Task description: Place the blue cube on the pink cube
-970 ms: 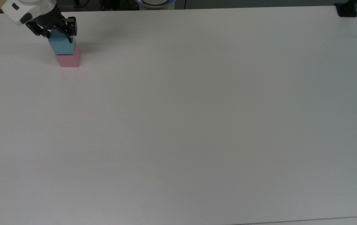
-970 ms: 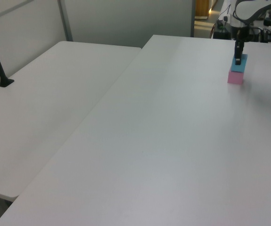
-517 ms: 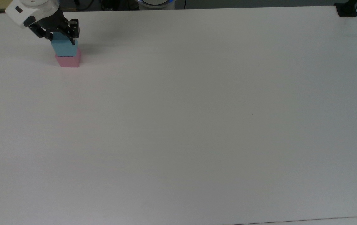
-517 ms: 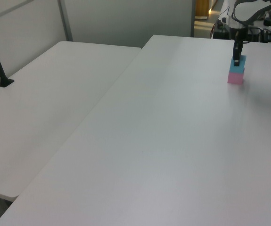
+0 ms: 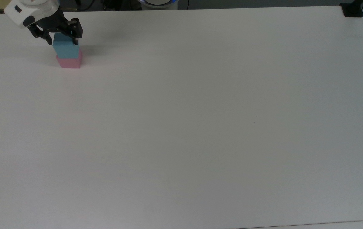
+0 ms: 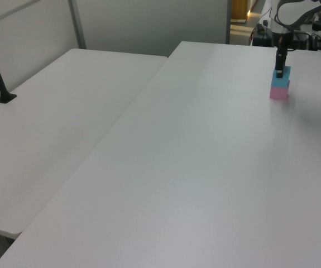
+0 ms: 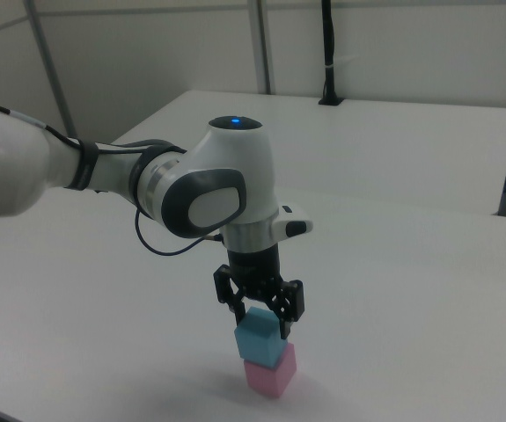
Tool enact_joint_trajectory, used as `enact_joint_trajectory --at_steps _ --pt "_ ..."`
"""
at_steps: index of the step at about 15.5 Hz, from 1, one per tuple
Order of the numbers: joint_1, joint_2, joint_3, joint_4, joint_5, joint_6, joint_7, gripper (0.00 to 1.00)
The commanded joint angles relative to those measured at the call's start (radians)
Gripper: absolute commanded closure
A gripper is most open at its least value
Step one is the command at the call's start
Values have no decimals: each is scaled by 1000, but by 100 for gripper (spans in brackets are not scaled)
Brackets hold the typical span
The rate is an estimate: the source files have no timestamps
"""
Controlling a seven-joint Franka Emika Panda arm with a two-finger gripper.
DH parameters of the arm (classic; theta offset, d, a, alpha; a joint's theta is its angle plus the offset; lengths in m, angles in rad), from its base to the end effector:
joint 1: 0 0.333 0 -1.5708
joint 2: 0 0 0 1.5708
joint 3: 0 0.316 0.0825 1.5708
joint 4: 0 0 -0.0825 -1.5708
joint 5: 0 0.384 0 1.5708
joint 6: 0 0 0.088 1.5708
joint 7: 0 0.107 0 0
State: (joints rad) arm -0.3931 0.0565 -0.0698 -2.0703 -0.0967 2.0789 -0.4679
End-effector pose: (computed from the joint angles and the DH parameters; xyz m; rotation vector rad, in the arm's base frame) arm 0.4926 -0.2509 0.4004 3.0814 0.0834 -0.1263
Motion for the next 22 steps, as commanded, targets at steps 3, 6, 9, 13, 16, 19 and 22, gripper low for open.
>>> enact_joint_trajectory --at_steps 3,6,9,13,16,19,22 --pt "14 -27 -2 82 -8 -106 17 0" --pt "100 -30 15 257 9 -322 47 0" --pt "187 -30 31 360 58 -381 181 0" --pt "308 -32 51 446 58 -385 421 0" --pt "384 -30 51 479 60 -420 504 0" --pt "439 -33 51 481 58 -436 580 0" --pt "445 -37 44 480 48 -448 577 0"
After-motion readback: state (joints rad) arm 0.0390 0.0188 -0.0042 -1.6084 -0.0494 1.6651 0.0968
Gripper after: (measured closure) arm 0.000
